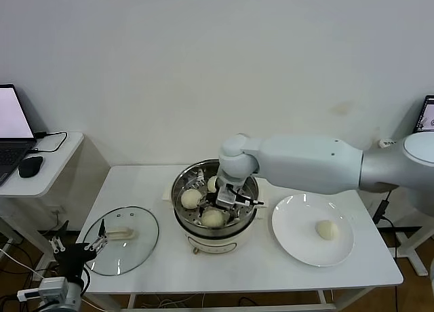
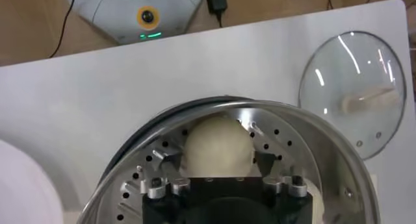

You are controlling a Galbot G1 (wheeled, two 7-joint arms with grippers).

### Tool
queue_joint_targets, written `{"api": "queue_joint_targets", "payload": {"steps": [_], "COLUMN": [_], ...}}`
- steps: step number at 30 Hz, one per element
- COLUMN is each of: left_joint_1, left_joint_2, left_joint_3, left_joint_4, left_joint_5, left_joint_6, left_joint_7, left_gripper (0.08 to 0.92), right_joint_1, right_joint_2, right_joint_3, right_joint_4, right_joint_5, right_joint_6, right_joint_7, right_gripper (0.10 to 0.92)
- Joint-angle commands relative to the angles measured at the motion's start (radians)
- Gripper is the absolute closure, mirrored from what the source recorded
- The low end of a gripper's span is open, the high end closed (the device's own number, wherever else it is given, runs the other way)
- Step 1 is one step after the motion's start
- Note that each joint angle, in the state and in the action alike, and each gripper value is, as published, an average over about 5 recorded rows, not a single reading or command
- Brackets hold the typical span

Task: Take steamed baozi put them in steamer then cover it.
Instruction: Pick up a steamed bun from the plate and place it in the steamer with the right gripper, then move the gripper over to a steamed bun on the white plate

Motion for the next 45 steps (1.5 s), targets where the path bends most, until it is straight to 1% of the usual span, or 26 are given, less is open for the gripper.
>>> {"api": "queue_joint_targets", "payload": {"steps": [1,5,10,14,23,30,33,36,45], "left_joint_1": [-0.003,-0.013,-0.026,-0.037,-0.059,-0.059,-0.058,-0.056,-0.052], "left_joint_2": [0.003,0.013,0.028,0.036,0.049,0.052,0.055,0.057,0.046], "left_joint_3": [0.0,0.001,0.004,0.017,0.048,0.056,0.056,0.055,0.066], "left_joint_4": [0.0,0.005,0.016,0.026,0.042,0.055,0.052,0.05,0.055], "left_joint_5": [0.0,-0.003,-0.008,-0.008,-0.008,-0.005,-0.002,0.001,0.015], "left_joint_6": [0.001,0.002,0.002,0.002,0.002,-0.004,-0.003,-0.001,0.001], "left_joint_7": [0.0,0.001,0.002,0.003,0.003,0.003,0.003,0.003,0.003], "left_gripper": [0.177,0.177,0.177,0.177,0.177,0.177,0.177,0.177,0.177], "right_joint_1": [0.05,0.088,0.136,0.144,0.027,-0.302,-0.468,-0.552,-0.603], "right_joint_2": [-0.061,-0.154,-0.301,-0.426,-0.681,-0.802,-0.827,-0.824,-0.759], "right_joint_3": [0.052,0.085,0.09,0.084,0.141,0.382,0.505,0.551,0.56], "right_joint_4": [0.012,0.047,0.103,0.138,0.189,0.171,0.153,0.137,0.073], "right_joint_5": [0.057,0.118,0.19,0.193,0.134,0.016,-0.036,-0.062,-0.135], "right_joint_6": [-0.08,-0.223,-0.472,-0.557,-0.619,-0.606,-0.594,-0.588,-0.594], "right_joint_7": [-0.014,-0.037,-0.05,-0.049,-0.043,-0.046,-0.05,-0.049,-0.031], "right_gripper": [0.204,0.203,0.203,0.203,0.203,0.203,0.203,0.202,0.203]}}
